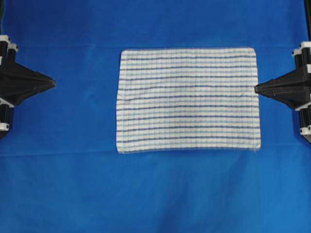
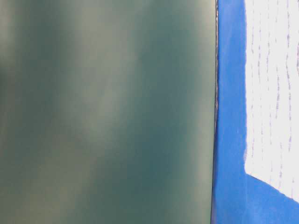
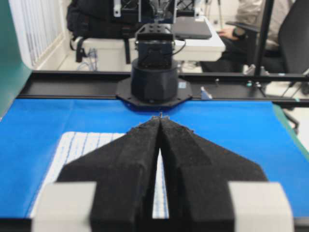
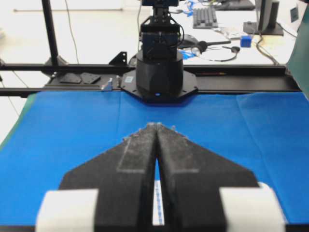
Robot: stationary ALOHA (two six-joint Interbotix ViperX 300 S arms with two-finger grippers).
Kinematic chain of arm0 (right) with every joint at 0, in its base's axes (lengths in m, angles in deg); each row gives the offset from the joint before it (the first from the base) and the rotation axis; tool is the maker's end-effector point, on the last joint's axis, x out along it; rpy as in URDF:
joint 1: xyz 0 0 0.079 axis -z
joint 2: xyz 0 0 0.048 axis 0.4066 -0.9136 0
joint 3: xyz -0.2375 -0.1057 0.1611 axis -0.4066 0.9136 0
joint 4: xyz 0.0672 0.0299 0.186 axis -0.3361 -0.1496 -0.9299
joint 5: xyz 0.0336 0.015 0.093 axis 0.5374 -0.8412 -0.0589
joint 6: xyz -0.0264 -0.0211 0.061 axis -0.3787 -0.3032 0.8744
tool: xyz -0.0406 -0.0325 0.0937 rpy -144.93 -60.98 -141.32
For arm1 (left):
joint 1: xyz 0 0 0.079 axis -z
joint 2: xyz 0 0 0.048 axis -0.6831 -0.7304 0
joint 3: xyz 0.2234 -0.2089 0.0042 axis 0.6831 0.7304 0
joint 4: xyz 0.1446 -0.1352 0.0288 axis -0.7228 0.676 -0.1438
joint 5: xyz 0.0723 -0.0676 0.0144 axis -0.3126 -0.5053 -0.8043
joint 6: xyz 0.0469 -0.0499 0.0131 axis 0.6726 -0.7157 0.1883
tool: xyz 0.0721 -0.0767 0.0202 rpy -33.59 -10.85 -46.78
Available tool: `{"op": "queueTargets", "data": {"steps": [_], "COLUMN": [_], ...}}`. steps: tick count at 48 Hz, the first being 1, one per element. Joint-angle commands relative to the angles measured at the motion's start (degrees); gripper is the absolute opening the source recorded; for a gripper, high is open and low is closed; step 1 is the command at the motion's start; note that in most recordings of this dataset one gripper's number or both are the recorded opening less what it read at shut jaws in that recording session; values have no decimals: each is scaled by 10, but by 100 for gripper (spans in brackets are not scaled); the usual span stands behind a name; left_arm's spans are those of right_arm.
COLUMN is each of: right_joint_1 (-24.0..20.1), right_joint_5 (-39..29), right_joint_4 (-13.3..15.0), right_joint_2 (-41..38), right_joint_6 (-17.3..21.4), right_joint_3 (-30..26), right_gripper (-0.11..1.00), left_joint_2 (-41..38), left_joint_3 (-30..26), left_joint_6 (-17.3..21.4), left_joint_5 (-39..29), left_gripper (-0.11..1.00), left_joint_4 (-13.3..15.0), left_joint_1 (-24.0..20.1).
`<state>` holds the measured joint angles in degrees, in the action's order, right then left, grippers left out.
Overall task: Fold the blue towel.
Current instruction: 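Move both grippers to the towel's top corners and pinch them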
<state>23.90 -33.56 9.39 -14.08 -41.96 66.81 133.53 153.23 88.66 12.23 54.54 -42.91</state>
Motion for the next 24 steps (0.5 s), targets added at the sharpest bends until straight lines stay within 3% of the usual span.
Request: {"op": "queueTargets", "data": {"steps": [1, 11, 24], "right_joint_1": [3, 51, 171], "right_joint_5": [3, -93, -196], "right_joint_4": [-4, -21, -24], "right_joint_2": [-5, 0, -18], "right_joint_6": [4, 18, 56], "right_joint_3": [-17, -25, -17], "right_gripper": [0, 0, 0], "left_joint_2": [-21, -75, -210], "left_joint_3": [-6, -14, -40], "left_joint_6": [4, 5, -3], "left_joint_5": [-3, 14, 37], "left_gripper": [0, 0, 0], "left_joint_4": [11, 11, 11], "left_joint_1": [-8, -45, -113]}}
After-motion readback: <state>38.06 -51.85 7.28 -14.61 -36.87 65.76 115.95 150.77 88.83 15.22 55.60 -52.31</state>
